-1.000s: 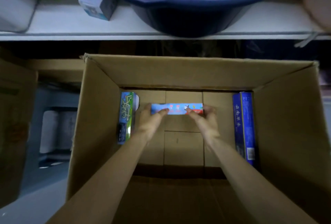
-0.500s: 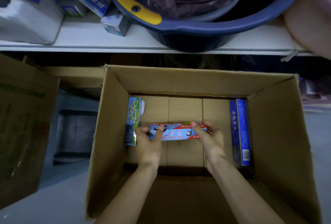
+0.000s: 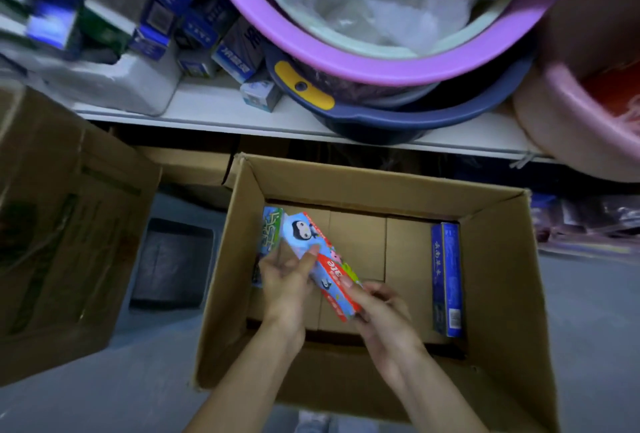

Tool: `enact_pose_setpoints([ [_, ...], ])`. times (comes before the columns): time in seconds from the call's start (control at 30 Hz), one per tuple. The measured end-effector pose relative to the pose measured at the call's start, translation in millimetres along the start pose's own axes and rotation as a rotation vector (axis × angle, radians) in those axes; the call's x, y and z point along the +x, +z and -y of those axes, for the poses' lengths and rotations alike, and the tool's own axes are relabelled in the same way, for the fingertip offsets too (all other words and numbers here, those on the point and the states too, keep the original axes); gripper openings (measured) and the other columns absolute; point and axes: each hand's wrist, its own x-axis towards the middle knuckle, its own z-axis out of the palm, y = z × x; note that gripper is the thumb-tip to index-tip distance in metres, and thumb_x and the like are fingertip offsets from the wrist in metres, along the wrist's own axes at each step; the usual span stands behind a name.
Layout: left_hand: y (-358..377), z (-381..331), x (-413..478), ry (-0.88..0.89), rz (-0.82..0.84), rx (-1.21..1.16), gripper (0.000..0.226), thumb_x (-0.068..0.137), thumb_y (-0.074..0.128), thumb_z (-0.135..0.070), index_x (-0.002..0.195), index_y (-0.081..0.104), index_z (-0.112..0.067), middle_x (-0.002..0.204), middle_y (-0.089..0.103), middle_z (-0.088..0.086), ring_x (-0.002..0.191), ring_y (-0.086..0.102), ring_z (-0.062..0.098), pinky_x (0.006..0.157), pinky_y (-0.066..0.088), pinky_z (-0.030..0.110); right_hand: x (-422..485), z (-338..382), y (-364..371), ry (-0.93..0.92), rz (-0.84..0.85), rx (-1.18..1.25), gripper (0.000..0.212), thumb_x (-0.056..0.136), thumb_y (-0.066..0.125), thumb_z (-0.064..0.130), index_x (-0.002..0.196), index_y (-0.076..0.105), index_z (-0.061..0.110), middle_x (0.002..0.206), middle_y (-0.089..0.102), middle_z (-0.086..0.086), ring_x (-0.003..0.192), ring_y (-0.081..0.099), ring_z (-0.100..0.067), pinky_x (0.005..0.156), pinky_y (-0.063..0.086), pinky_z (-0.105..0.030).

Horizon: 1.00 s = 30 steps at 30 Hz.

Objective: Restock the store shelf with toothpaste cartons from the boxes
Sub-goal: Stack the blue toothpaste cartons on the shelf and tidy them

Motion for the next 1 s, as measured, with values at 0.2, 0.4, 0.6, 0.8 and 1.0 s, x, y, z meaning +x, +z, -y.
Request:
enact_pose_setpoints([
  [0.2,2,-23,-50,-0.042,0.166,0.219,0.015,0.085,0.069,-0.011,0.094,0.059,-0.018,0.095,0.068,0.007,0.08,0.065,0.018,0.069,0.053,0.028,-40,16,6,-0.048,0.095,-0.16,0.023,0.075,0.076,0.011,0.086,0.061,-0.001,0.089,0.068,-0.02,0.086,0.067,-0.03,0.083,0.054,-0.045],
  [0.4,-28,-53,-75,0.059,0.175,0.318,0.021,0.086,0.069,-0.019,0.104,0.06,-0.026,0.097,0.067,-0.004,0.083,0.066,0.008,0.064,0.051,0.019,-62,42,-1,-0.005,0.184,-0.168,0.016,0.081,0.071,0.016,0.094,0.067,0.007,0.106,0.069,-0.014,0.1,0.066,-0.026,0.074,0.052,-0.03],
  [0.6,-61,-55,-113,0.048,0.057,0.325,0.023,0.085,0.07,-0.02,0.108,0.063,-0.018,0.1,0.067,0.008,0.079,0.067,0.021,0.057,0.058,0.03,-95,49,-2,0.034,0.251,-0.231,0.021,0.082,0.071,0.02,0.1,0.068,0.011,0.109,0.069,-0.011,0.094,0.068,-0.021,0.072,0.053,-0.027],
  [0.8,-74,-69,-131,0.101,-0.021,0.315,0.029,0.081,0.074,-0.02,0.106,0.063,-0.008,0.101,0.07,0.012,0.092,0.068,0.031,0.077,0.058,0.041,-103,58,16,0.039,0.306,-0.257,0.024,0.084,0.069,0.019,0.105,0.066,0.01,0.114,0.066,-0.012,0.1,0.065,-0.026,0.071,0.053,-0.028],
  [1.0,-93,-96,-114,0.234,-0.074,0.352,0.023,0.085,0.07,-0.02,0.104,0.062,-0.01,0.092,0.068,0.007,0.075,0.066,0.016,0.057,0.055,0.02,-72,41,35,0.043,0.333,-0.312,0.019,0.087,0.067,0.019,0.104,0.063,0.012,0.116,0.064,-0.014,0.104,0.063,-0.027,0.074,0.053,-0.028],
])
